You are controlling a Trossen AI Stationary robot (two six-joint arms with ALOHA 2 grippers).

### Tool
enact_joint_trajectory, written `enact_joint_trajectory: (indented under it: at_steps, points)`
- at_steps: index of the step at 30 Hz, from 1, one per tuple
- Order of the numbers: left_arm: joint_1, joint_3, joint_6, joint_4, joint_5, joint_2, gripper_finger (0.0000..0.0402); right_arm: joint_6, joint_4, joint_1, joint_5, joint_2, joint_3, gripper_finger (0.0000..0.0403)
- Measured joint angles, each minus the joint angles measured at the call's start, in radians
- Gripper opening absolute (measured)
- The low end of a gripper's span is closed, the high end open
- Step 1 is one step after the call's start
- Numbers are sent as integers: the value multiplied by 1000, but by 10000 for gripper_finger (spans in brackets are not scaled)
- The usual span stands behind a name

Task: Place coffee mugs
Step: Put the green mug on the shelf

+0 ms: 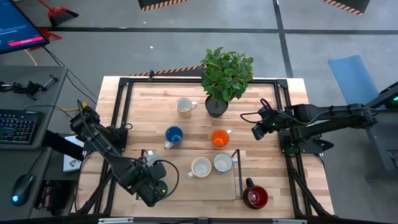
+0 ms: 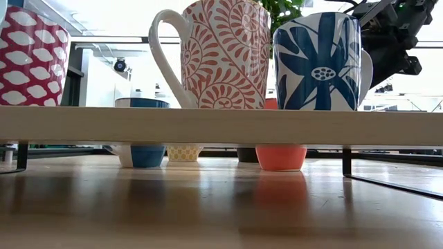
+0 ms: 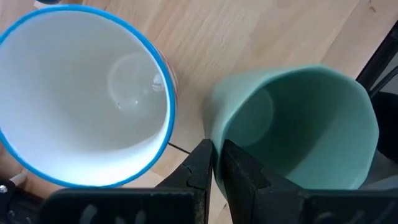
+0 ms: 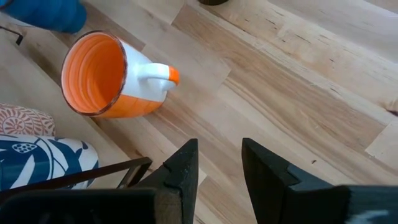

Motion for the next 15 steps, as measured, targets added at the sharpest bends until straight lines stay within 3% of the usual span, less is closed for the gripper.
enact_joint_trajectory:
  at_steps: [15]
  points:
    - [1, 0, 2, 6, 11, 0, 21, 6, 0, 0, 0, 0, 0, 103]
